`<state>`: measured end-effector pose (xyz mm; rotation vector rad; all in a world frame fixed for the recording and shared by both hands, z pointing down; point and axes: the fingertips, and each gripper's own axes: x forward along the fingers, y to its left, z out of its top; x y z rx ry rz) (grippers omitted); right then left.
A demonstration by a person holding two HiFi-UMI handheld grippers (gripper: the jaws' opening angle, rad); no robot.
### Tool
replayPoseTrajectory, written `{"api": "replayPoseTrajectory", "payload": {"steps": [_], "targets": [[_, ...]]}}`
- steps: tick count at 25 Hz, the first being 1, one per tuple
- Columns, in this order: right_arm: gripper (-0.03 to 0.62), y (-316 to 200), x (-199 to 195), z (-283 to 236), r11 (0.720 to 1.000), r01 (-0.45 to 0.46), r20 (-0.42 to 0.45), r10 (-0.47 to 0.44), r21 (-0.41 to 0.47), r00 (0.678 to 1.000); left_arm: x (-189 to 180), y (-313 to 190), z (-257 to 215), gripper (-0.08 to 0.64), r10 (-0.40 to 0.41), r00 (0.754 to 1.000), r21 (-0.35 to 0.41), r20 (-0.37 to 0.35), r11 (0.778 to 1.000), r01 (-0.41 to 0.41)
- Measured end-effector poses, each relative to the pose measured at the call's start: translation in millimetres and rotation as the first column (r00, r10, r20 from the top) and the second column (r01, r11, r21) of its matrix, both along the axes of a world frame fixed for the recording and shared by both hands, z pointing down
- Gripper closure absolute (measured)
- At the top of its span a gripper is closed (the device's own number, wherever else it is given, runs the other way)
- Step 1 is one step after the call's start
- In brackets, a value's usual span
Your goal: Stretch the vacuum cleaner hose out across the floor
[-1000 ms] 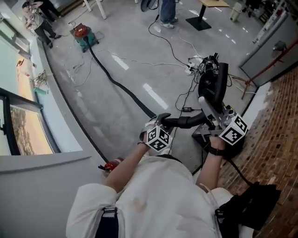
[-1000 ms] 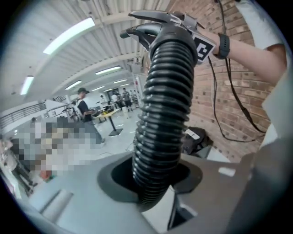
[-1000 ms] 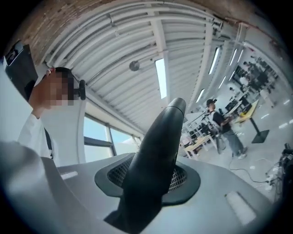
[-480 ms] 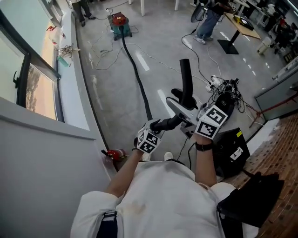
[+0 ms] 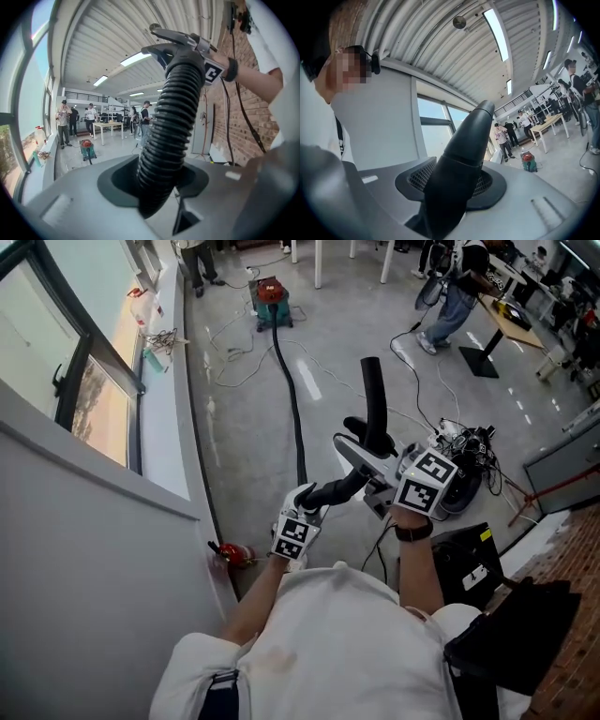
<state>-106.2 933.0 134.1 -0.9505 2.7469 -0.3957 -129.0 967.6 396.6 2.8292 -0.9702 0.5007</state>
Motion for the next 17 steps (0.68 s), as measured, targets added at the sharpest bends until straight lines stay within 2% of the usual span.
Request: {"api": "replayPoseTrajectory", "payload": {"steps": [6, 17], "targets": [[0.408, 7, 33, -8, 0.999, -0.013, 0.021, 0.012, 0.029, 1.0, 28, -1, -8, 0.373, -0.008, 1.0, 0.032, -0.021, 0.999, 0.009], [0.41, 19, 82, 20, 0.998, -0.059, -0.013, 0.059, -0.019, 0.998, 76, 22, 21, 0.37, 0.034, 0.999, -0.042, 0.035, 0.999, -0.032]]}}
